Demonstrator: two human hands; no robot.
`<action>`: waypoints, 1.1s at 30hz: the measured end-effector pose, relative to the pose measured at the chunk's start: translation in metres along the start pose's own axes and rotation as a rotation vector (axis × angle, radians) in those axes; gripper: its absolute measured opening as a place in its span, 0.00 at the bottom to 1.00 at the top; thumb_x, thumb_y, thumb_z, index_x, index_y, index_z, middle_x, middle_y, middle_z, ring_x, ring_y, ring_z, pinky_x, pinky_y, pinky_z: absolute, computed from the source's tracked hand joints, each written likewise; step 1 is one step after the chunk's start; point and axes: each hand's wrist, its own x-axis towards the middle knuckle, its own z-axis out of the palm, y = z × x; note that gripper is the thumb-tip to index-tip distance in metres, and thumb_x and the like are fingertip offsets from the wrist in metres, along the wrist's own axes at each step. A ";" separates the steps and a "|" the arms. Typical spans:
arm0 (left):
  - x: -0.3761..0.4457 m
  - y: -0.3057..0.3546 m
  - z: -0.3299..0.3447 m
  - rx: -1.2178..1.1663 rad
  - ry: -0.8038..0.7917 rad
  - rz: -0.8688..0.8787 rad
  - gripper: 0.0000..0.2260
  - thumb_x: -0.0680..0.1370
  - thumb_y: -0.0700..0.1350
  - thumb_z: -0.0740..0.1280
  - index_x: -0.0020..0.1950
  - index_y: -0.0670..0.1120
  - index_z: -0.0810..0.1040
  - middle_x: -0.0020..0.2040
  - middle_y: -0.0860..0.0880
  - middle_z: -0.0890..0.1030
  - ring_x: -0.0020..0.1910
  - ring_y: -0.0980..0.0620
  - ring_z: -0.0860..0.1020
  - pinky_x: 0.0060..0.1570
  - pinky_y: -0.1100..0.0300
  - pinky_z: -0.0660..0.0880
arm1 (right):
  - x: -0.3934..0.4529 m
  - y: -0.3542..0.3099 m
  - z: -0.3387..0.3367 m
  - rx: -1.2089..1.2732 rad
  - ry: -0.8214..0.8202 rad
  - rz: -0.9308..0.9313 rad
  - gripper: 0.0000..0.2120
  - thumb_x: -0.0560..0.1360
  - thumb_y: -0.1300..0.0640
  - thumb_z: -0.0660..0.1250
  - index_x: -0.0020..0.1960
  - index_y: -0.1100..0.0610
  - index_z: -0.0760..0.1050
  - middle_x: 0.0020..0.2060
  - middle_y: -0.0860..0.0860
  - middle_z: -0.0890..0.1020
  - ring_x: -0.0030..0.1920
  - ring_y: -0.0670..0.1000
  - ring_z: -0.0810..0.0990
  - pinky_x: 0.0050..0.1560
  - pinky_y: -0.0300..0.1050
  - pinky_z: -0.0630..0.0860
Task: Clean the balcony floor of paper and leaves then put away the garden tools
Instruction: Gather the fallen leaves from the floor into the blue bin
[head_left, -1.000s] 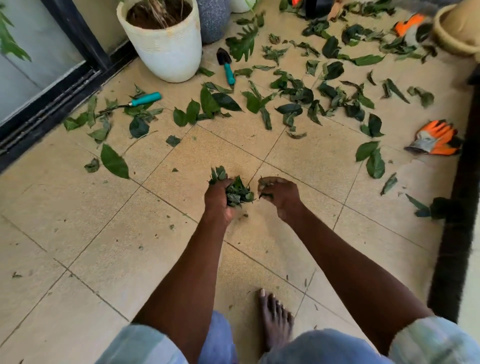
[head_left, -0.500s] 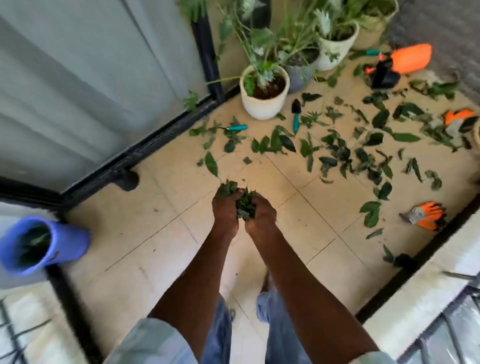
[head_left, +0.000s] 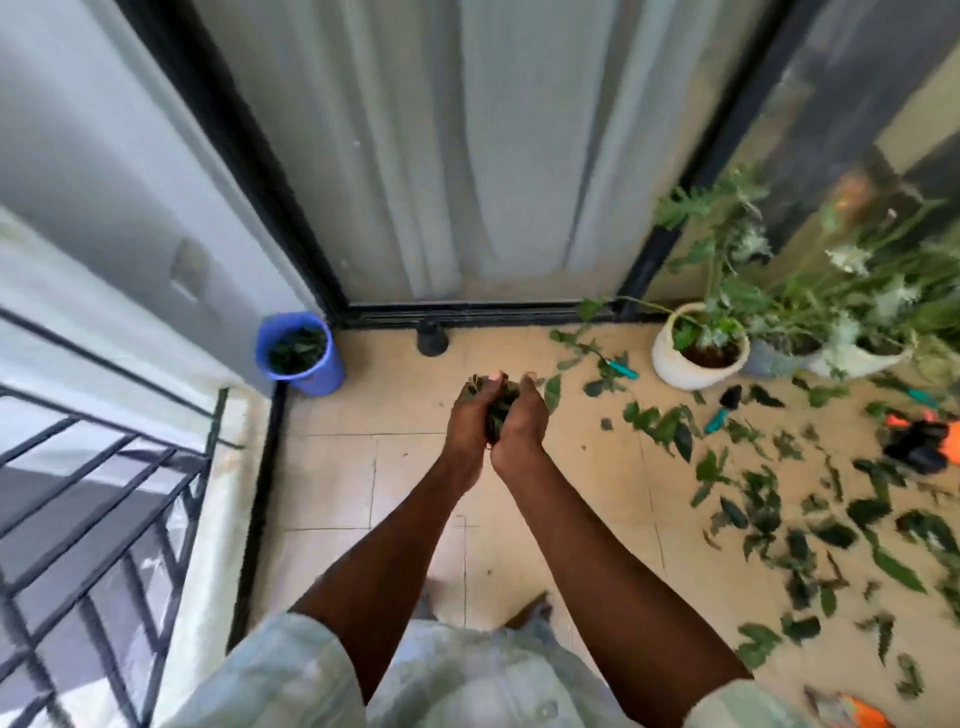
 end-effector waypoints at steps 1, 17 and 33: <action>0.000 0.010 -0.012 -0.048 0.017 -0.013 0.17 0.79 0.55 0.64 0.55 0.42 0.80 0.50 0.44 0.84 0.52 0.48 0.82 0.52 0.56 0.76 | -0.003 0.005 0.014 -0.050 -0.031 0.000 0.18 0.76 0.42 0.65 0.45 0.57 0.79 0.45 0.58 0.83 0.47 0.58 0.82 0.52 0.53 0.79; 0.074 0.164 -0.234 -0.487 0.210 -0.003 0.30 0.71 0.75 0.56 0.30 0.49 0.71 0.35 0.48 0.72 0.38 0.53 0.75 0.44 0.61 0.70 | -0.007 0.130 0.281 -0.491 -0.265 -0.070 0.10 0.65 0.56 0.76 0.41 0.60 0.79 0.36 0.52 0.85 0.37 0.51 0.85 0.38 0.41 0.78; 0.243 0.234 -0.356 -0.657 0.519 0.008 0.38 0.74 0.73 0.56 0.70 0.45 0.73 0.67 0.38 0.76 0.68 0.39 0.73 0.70 0.45 0.68 | 0.128 0.183 0.482 -0.707 -0.245 0.130 0.07 0.63 0.64 0.74 0.41 0.61 0.81 0.38 0.57 0.85 0.39 0.59 0.85 0.45 0.56 0.83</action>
